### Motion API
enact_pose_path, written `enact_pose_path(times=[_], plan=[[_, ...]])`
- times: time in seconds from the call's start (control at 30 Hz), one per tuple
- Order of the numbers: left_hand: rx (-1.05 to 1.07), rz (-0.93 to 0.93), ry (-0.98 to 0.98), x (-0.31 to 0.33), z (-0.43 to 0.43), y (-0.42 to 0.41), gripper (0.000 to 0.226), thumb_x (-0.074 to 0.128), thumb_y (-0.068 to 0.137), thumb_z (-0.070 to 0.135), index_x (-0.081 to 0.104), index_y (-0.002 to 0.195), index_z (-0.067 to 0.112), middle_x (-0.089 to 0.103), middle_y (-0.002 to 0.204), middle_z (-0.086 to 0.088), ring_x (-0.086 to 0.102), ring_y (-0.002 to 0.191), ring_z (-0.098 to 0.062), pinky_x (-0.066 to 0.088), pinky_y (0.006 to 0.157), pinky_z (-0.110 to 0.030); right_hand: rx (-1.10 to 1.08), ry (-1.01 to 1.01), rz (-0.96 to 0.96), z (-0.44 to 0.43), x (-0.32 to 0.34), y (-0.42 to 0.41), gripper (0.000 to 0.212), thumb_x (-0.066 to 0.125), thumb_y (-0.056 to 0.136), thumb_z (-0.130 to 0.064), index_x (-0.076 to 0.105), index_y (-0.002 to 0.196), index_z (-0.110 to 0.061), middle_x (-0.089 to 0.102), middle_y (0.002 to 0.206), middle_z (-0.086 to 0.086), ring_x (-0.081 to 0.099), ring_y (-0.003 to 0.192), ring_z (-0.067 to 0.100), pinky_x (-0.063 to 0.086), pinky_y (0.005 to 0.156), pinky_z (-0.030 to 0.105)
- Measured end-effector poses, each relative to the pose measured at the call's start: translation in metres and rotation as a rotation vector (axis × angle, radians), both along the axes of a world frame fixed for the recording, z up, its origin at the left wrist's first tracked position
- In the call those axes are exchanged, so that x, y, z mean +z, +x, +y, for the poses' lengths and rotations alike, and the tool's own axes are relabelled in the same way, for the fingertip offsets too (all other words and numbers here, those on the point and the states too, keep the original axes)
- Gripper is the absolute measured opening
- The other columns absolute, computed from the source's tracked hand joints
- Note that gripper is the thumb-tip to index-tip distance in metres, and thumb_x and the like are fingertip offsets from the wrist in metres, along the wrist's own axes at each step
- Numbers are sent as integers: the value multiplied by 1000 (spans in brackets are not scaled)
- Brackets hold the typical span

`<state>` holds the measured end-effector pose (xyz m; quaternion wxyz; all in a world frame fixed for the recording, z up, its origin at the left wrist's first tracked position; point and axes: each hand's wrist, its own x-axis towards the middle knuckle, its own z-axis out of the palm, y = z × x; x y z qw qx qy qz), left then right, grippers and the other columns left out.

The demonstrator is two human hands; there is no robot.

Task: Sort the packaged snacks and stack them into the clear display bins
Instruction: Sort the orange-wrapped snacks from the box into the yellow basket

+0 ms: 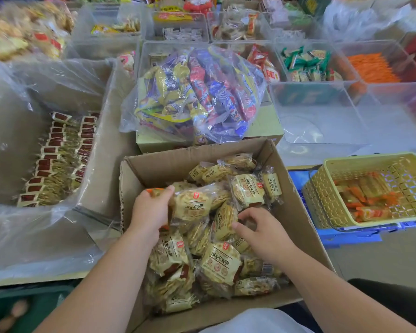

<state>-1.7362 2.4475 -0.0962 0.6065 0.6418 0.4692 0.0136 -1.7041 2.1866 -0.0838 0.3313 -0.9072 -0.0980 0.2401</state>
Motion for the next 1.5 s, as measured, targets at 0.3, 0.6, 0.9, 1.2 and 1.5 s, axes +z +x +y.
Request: enact_pose_path(times=[0.3, 0.6, 0.9, 1.2, 1.5], plan=[[-177, -396, -229, 76, -51, -7, 19, 65, 82, 40, 77, 95, 34, 79, 98, -3, 75, 89, -19, 61, 75, -35, -38, 510, 214, 12, 53, -3, 44, 63, 86, -58, 59, 127, -41, 67, 111, -22, 66, 104, -1, 56, 88, 29], [-769, -384, 48, 65, -158, 33, 30, 55, 91, 63, 59, 121, 66, 60, 131, 33, 49, 128, 11, 39, 105, -13, -285, 626, 59, -73, 48, 35, 11, 69, 85, -39, 67, 96, -36, 73, 89, -4, 67, 81, 13, 54, 72, 33], [-1249, -66, 599, 30, -224, 48, 81, 49, 98, 64, -1, 159, 50, -4, 172, 8, -7, 157, -11, -4, 123, -31, -809, 201, -161, -230, 7, 130, 30, 71, 84, -46, 66, 99, -21, 74, 95, 6, 67, 78, 26, 54, 71, 43], [-896, -162, 805, 26, -195, 33, 67, 35, 94, 71, 24, 156, 49, 30, 163, 10, 21, 151, -14, 21, 124, -43, -549, -54, -180, -214, -3, 148, 61, 68, 88, -49, 52, 142, -25, 51, 139, 12, 47, 128, 33, 39, 106, 49], [-1091, 166, 756, -19, -137, 0, 81, 50, 91, 73, 3, 155, 56, -32, 162, 26, 21, 155, -30, 29, 122, -52, -1, 309, -84, -76, 50, 58, 35, 59, 81, -63, 61, 111, -46, 63, 103, -27, 60, 95, -8, 48, 73, 9]])
